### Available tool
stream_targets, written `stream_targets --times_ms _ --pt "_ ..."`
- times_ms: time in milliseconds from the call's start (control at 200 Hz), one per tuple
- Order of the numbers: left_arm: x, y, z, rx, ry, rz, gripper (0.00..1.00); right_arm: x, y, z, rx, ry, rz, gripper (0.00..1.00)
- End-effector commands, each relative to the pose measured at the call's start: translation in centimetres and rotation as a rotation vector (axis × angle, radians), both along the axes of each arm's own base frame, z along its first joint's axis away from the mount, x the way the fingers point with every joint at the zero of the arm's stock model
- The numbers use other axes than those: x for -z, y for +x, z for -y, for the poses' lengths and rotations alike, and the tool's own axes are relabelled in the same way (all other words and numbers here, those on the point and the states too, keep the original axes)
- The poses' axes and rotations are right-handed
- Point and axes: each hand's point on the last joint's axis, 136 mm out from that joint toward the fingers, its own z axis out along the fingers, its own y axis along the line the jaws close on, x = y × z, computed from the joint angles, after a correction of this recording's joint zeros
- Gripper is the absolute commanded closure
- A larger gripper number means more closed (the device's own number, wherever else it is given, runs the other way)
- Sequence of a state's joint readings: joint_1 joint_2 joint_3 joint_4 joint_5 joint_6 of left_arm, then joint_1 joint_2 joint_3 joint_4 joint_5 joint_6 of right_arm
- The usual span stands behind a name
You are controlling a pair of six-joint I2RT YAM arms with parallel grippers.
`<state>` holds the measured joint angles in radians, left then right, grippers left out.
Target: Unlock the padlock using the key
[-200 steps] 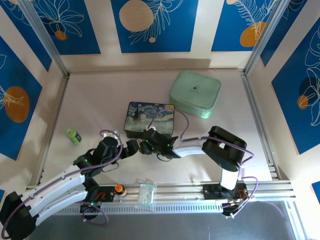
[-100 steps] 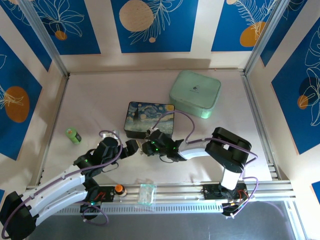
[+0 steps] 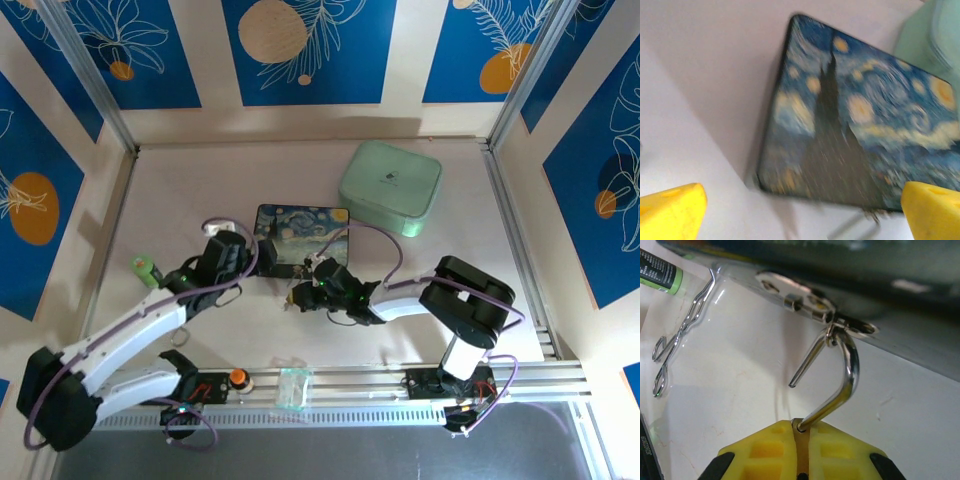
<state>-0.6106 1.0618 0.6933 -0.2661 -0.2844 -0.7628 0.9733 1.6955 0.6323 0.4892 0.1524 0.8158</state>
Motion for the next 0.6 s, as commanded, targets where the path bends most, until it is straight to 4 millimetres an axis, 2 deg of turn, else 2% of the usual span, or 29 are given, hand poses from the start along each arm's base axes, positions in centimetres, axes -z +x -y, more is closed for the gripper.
stream_targets --times_ms 0,70,225,290,330,375,595 --pt "0.5 2.6 -0.3 0.037 0.127 0.028 0.05 3.8 -1.1 3.5 0.093 -0.103 -0.153 0.95" --pt "1.3 3.6 0.4 0.061 0.163 0.005 0.07 4.0 -1.1 3.5 0.111 -0.073 -0.178 0.95" --pt "5.0 4.0 1.0 0.074 0.195 -0.079 0.09 4.3 -1.2 3.7 0.136 -0.068 -0.182 0.95" --pt "6.1 3.7 1.0 0.065 0.188 -0.111 0.13 4.6 -1.1 4.3 0.168 -0.076 -0.183 0.95" --pt "6.6 3.3 0.7 0.05 0.191 -0.127 0.22 4.8 -1.1 4.6 0.188 -0.068 -0.188 0.95" --pt "7.2 2.9 0.2 0.032 0.203 -0.143 0.27 4.9 -0.9 4.9 0.212 -0.059 -0.196 0.95" --pt "10.1 0.8 -0.9 -0.003 0.204 -0.225 0.29 4.5 0.7 4.9 0.287 0.028 -0.176 0.95"
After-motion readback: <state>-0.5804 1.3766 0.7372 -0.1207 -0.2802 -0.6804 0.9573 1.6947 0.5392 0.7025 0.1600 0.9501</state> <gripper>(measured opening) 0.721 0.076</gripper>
